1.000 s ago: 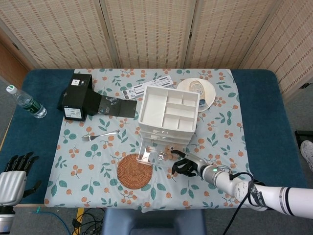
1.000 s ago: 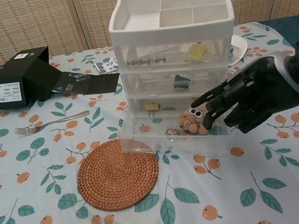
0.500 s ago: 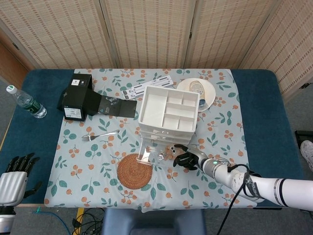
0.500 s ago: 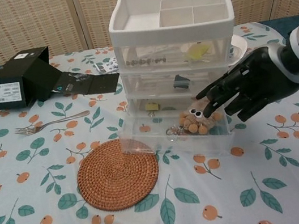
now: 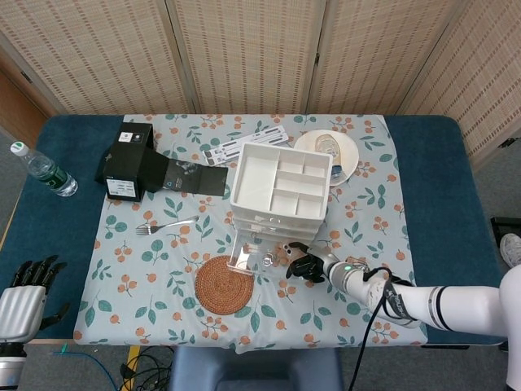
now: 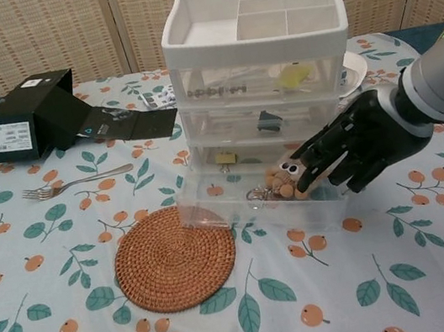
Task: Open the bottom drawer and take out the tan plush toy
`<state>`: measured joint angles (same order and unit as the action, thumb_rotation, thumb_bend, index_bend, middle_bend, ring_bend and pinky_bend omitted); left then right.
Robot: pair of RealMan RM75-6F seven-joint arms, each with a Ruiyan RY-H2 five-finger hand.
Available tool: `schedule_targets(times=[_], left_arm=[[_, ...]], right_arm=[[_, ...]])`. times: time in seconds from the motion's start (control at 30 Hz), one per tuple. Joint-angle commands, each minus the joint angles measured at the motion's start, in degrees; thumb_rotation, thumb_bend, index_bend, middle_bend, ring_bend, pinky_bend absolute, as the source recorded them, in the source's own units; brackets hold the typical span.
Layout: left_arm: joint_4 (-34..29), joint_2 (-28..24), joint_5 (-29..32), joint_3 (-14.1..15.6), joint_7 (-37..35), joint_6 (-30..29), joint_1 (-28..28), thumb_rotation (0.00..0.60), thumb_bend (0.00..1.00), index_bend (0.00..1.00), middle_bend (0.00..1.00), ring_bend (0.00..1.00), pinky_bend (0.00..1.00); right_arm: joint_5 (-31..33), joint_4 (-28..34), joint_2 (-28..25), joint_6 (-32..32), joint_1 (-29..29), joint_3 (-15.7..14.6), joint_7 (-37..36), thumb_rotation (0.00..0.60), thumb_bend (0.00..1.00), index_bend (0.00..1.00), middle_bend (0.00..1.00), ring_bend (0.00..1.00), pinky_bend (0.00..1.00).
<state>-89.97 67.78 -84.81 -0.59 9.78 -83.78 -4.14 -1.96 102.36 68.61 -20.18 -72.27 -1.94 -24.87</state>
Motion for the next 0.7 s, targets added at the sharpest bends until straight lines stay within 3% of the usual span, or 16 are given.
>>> schedule_targets(times=[0.03,0.27,0.47,0.7], left_arm=[[0.09,-0.02,0.09,0.02,-0.09,-0.02,0.08,0.6,0.25,0.2,0.14,0.15,0.1],[0.18,-0.24,0.29,-0.07,-0.44,-0.32,0.32,0.6,0.25,0.2,0.14,0.15,0.1],[-0.02,-0.41,0.16,-0.1,-0.5,-0.56,0.41,0.6,0.25,0.2,0.14,0.15,0.1],[-0.03,-0.37,-0.23,-0.12,-0.53,-0.44,0.19,0.6,0.25,0.2,0.14,0.15,0.1]], right_arm=[[0.56,-0.88,1.14,0.24,-0.97,-0.27,-0.19,0.6,0.65,0.0,0.53,0.9,1.0],[-1.06,-1.34,2.67,0.69,-1.95,1.59,-0.44,0.6,0.65,0.0,0.53,0.9,1.0],[-5.3,1.05,0.73,0.23,0.18,4.41,-0.89,0.6,0.65,0.0,0.53,0.9,1.0],[-6.62,5.36,-3.9,-0.44,2.3,2.47,-1.39,0.6,0.65,0.0,0.53,0.9,1.0]])
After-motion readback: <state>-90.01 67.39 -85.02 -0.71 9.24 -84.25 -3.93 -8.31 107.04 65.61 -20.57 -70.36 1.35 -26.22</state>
